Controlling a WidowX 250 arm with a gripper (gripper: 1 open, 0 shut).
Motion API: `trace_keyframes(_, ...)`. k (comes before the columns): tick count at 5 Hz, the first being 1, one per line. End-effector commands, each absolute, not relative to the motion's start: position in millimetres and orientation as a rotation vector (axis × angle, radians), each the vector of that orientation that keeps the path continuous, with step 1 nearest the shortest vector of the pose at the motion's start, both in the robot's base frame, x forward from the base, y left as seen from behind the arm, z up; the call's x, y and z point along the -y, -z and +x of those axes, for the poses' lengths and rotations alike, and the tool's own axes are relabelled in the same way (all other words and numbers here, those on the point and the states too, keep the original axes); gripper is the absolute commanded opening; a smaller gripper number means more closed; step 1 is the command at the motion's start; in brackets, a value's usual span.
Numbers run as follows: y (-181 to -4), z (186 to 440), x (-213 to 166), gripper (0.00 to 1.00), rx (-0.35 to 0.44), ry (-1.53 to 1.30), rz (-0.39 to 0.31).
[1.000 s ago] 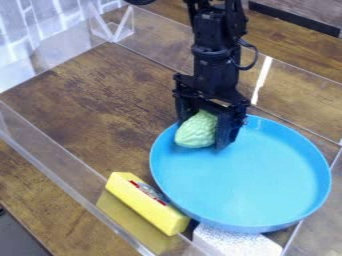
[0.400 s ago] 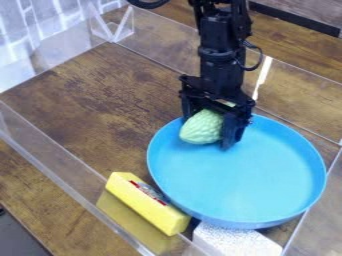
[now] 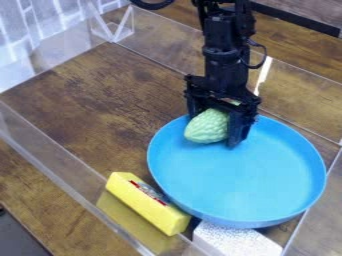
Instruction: Put the green object in the blue tray
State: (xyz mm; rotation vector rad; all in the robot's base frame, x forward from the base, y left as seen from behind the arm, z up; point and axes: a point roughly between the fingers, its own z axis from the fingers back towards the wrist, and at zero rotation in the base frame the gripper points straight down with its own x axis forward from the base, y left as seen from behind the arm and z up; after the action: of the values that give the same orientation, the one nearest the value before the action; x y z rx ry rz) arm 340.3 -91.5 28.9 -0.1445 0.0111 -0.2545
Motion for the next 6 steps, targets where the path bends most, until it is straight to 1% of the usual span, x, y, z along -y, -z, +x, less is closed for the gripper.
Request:
trace_keyframes(1, -42.0, 345.5, 106.9, 1.0, 0.034, 0.274, -0.162)
trace_keyframes(3, -42.6, 342.3, 122.2, 1.0, 0.038, 0.28, -0.188)
trace_keyframes(6, -55.4, 337.8, 116.2, 1.0, 0.009, 0.289, -0.168)
